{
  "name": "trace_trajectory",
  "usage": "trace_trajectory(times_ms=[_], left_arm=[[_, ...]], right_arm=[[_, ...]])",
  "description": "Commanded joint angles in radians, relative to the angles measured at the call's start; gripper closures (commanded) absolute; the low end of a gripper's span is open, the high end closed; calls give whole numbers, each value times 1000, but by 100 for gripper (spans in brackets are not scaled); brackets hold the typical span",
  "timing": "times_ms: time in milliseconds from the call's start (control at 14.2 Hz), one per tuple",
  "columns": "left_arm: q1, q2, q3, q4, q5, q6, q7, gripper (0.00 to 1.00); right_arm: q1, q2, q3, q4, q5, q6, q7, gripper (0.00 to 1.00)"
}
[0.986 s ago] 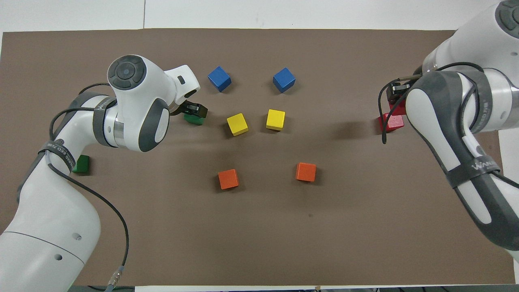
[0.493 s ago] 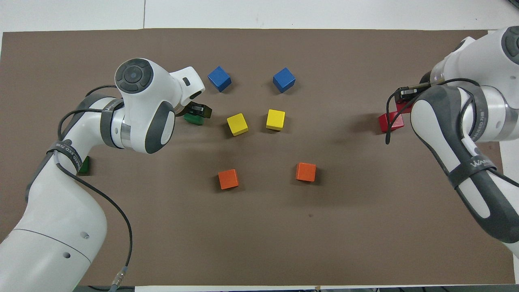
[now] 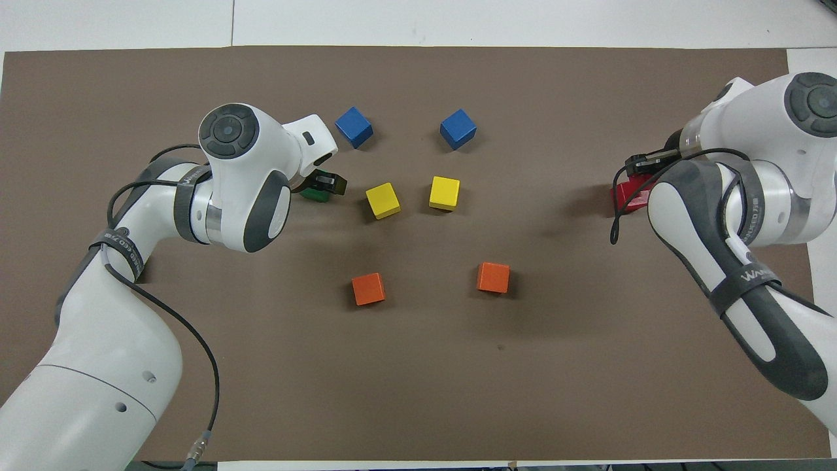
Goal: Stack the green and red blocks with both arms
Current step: 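Stack red on red with the right gripper while the left gripper carries green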
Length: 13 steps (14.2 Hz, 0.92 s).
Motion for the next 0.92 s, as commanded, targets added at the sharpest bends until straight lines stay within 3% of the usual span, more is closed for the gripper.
trace_trajectory(times_ms=[0, 352, 634, 845], left_arm=[[-23, -7, 21, 1, 13, -49, -8, 100], [-6, -30, 25, 75, 3, -177, -39, 100], [99, -233, 27, 28, 3, -368, -30, 100], [213, -353, 25, -75, 5, -405, 8, 100]], right_arm=[[-5, -36, 2, -56, 6, 37, -36, 100], [-7, -46, 2, -94, 6, 76, -61, 100], [-8, -57, 2, -122, 6, 86, -61, 100], [-8, -59, 2, -128, 6, 88, -61, 100]])
